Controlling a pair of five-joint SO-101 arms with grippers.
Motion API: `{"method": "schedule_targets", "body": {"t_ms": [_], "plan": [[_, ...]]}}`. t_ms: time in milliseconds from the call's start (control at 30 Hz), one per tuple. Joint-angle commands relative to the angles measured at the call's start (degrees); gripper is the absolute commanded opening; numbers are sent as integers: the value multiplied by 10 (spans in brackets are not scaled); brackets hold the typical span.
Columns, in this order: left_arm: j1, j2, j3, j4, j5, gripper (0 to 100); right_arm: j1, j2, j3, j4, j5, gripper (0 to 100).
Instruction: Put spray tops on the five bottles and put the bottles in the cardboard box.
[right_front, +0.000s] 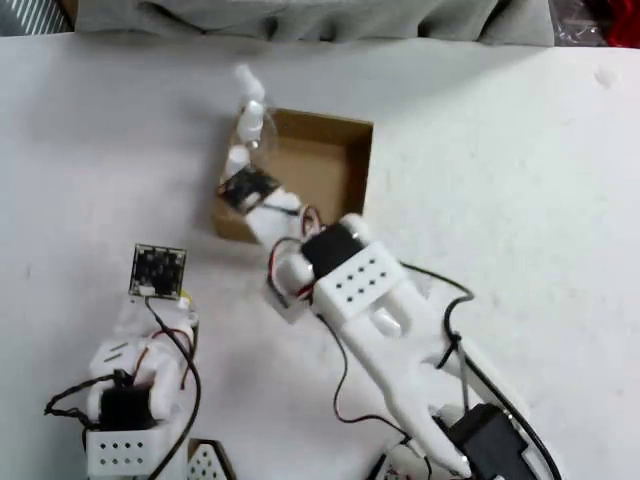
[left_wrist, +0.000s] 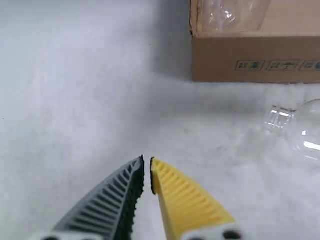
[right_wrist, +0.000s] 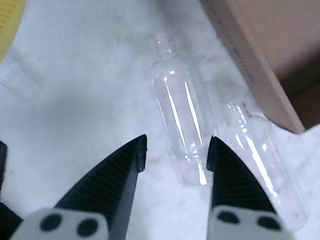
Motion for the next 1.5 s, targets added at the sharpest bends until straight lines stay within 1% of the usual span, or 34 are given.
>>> {"method": "schedule_targets", "body": {"t_ms": [0, 33, 167, 300, 367, 533, 700, 800, 1000, 1200, 1400, 1467], "plan": [[-2, -1, 0, 0, -4, 23, -7, -20, 33, -66, 109, 162], [-2, -1, 0, 0, -4, 23, -7, -19, 43, -80, 125, 163], [-2, -1, 0, 0, -4, 23, -1, -19, 74, -125, 132, 166], [-2, -1, 0, 0, -4, 23, -3, 11, 76, -133, 140, 247], [-2, -1, 0, 0, -4, 23, -4, 39, 75, -151, 140, 262], [-2, -1, 0, 0, -4, 23, -11, 71, 63, -160, 143, 228], [-2, -1, 0, 0, -4, 23, -16, 62, 21, -116, 139, 221], [-2, -1, 0, 0, -4, 23, -18, 60, 20, -112, 139, 221], [-2, -1, 0, 0, -4, 23, -29, 112, 25, -152, 139, 228], [-3, -1, 0, 1, -4, 23, -31, 194, 1, -170, 143, 262], [-3, -1, 0, 1, -4, 23, -29, 237, -23, -170, 143, 261], [-3, -1, 0, 1, -4, 23, -28, 237, -27, -167, 143, 233]]}}
